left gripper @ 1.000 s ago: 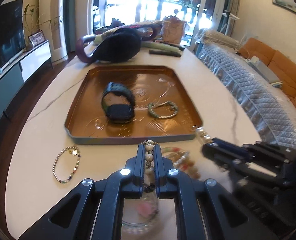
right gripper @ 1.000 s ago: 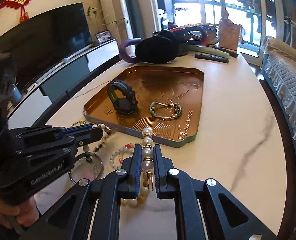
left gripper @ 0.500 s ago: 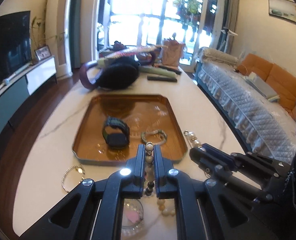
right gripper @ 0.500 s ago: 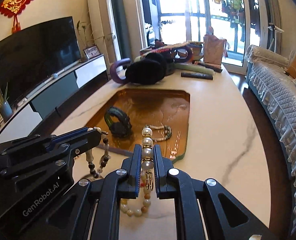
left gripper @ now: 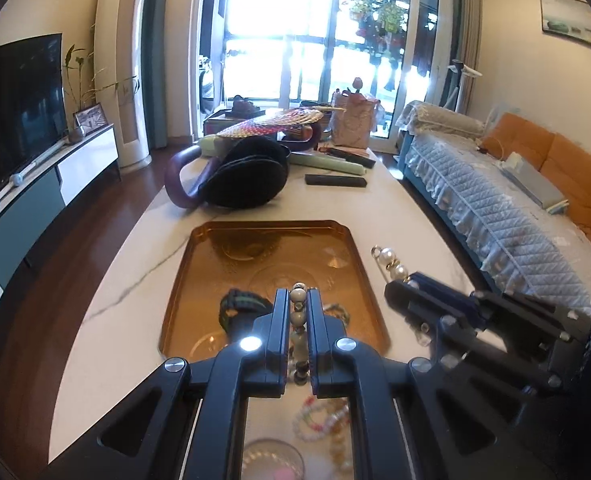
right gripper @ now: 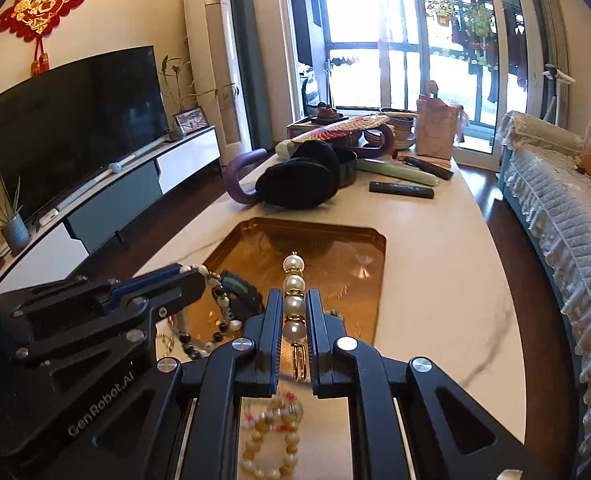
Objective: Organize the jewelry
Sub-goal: 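Carry both bead bracelets over the copper tray and open both tools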
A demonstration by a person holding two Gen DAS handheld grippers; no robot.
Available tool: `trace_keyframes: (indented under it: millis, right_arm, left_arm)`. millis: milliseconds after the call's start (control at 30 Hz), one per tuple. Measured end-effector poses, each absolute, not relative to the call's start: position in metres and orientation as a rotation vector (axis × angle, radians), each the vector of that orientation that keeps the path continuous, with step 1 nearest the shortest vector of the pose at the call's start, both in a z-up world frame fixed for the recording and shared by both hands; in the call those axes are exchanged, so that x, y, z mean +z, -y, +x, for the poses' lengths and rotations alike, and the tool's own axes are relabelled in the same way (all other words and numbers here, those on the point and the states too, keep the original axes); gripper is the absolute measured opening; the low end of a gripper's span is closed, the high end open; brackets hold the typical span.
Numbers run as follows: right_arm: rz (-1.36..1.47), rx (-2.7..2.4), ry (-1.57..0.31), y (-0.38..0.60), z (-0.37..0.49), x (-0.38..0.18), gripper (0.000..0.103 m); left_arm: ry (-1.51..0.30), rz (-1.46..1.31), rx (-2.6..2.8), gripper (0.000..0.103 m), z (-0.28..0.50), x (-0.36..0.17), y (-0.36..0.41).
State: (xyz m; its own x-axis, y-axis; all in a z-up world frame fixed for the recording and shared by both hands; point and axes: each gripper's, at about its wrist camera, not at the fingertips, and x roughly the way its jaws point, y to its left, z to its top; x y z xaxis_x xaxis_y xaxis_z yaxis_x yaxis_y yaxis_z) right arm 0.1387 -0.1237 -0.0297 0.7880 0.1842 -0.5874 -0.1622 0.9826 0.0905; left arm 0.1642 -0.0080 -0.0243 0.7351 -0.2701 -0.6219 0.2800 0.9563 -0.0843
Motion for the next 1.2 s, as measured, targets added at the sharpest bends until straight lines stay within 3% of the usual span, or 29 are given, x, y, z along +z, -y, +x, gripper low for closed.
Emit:
trace_keyframes:
  millis: [400,1100,1167,1200]
  right_arm:
    - [0.1,0.252,-0.742,0.138,0.214,-0.067,0.01]
    - [0.02,0.279,-0.869,0.145,0.257,-0.132,0.011]
    - [0.018,0.276,-0.864,0.142,0.255,-0.13,0.019]
    - [0.011,0.275,-0.858,0.14,0.253,-0.129,0.034]
  left_arm:
    - [-0.809,-0.109,-0.341,0.008,0.244,-0.063,-0.01]
    - [-0.876,-0.027,-0.282,0.009,0.293,-0.112,0.014]
    - [-0.871,-0.003,-0.261,0.013,0.289,-0.111,0.015]
    - [-0.87,0.003,-0.259,0.021,0.287,-0.11,0.016]
